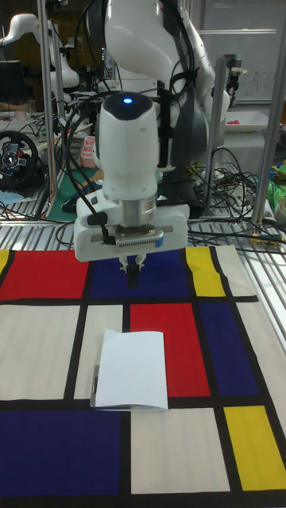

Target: Unfold a piece of paper

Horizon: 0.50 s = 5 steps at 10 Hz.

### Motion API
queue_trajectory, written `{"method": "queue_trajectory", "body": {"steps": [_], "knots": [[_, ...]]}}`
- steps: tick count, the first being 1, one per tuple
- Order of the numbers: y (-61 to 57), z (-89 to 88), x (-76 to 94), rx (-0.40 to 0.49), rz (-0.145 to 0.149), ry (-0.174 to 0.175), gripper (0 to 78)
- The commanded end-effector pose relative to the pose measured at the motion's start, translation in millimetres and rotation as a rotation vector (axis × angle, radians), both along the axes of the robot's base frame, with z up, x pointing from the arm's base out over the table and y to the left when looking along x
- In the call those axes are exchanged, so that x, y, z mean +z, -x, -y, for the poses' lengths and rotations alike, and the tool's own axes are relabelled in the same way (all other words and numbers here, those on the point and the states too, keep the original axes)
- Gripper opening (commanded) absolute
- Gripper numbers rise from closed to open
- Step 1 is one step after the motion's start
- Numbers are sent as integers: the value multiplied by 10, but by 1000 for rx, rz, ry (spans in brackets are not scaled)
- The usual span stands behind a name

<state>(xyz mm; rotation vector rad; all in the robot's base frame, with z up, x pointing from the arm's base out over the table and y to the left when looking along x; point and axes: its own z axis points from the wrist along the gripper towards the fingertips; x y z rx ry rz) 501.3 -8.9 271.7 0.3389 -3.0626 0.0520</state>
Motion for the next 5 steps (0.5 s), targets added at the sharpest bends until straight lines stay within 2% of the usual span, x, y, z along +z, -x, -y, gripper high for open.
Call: {"method": "queue_trajectory", "body": {"steps": [1, 5], "knots": [[-16, 111, -129, -9, 1, 13, 0], [-2, 166, -389, -34, 16, 35, 0]]}}
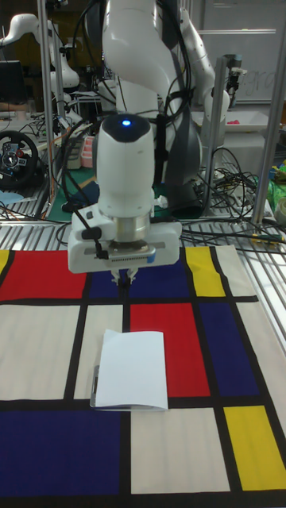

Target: Unfold a piece of paper

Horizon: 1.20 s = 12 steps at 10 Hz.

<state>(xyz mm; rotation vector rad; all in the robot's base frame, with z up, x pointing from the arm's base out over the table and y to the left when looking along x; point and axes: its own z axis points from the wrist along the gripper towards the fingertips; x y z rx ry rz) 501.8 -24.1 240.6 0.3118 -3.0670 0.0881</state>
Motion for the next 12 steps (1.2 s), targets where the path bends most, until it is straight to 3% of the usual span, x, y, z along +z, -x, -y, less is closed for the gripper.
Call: {"method": "queue_trajectory", "body": {"steps": [1, 3, 7, 9, 12], "knots": [[7, 15, -129, -27, 13, 9, 0], [-7, 22, -169, -41, 0, 10, 0], [-35, 58, -199, -65, 15, 8, 0], [-45, 62, -192, -47, 7, -4, 0], [-45, 62, -192, -94, 17, -2, 0]]}}
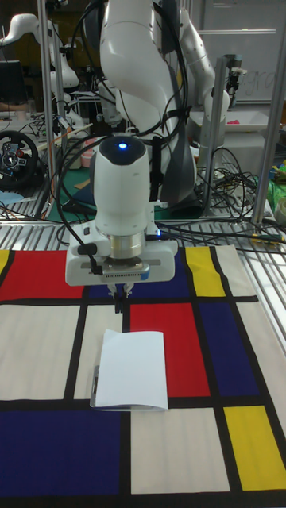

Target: Unfold a piece of paper

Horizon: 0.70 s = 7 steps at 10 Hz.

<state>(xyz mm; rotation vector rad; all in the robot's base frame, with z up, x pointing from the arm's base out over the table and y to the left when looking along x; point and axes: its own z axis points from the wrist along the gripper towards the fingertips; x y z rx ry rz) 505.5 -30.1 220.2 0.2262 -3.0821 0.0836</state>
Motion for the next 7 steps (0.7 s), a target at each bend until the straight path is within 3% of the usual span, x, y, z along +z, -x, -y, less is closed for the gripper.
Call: {"method": "queue_trajectory", "body": {"steps": [1, 4, 5, 7], "knots": [[-8, 2, 11, -41, 8, -4, 0], [27, -9, -14, -51, -1, -45, 0], [55, -19, -34, -68, 0, -80, 0], [61, -20, -38, -55, 0, -75, 0]]}}
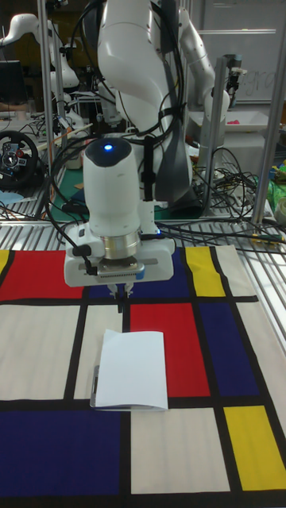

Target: Unfold a piece of paper

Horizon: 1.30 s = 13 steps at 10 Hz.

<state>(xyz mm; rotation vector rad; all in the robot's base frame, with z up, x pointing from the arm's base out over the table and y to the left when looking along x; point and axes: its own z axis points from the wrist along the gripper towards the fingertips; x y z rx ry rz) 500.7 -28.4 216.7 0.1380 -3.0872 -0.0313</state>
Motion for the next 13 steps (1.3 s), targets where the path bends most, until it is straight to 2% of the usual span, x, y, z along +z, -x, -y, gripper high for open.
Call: {"method": "queue_trajectory", "body": {"steps": [1, 3, 5, 9, 11, 12, 13], "knots": [[22, -7, -9, 14, 10, -2, 0], [20, -11, -6, 11, 31, 6, 0], [20, -11, -5, 19, 25, 38, 0], [20, -11, -5, 38, 12, 25, 0], [20, -11, -5, 1, -53, 84, 0], [20, -11, -5, -6, -84, 79, 0], [20, -11, -5, -16, -85, 82, 0]]}}
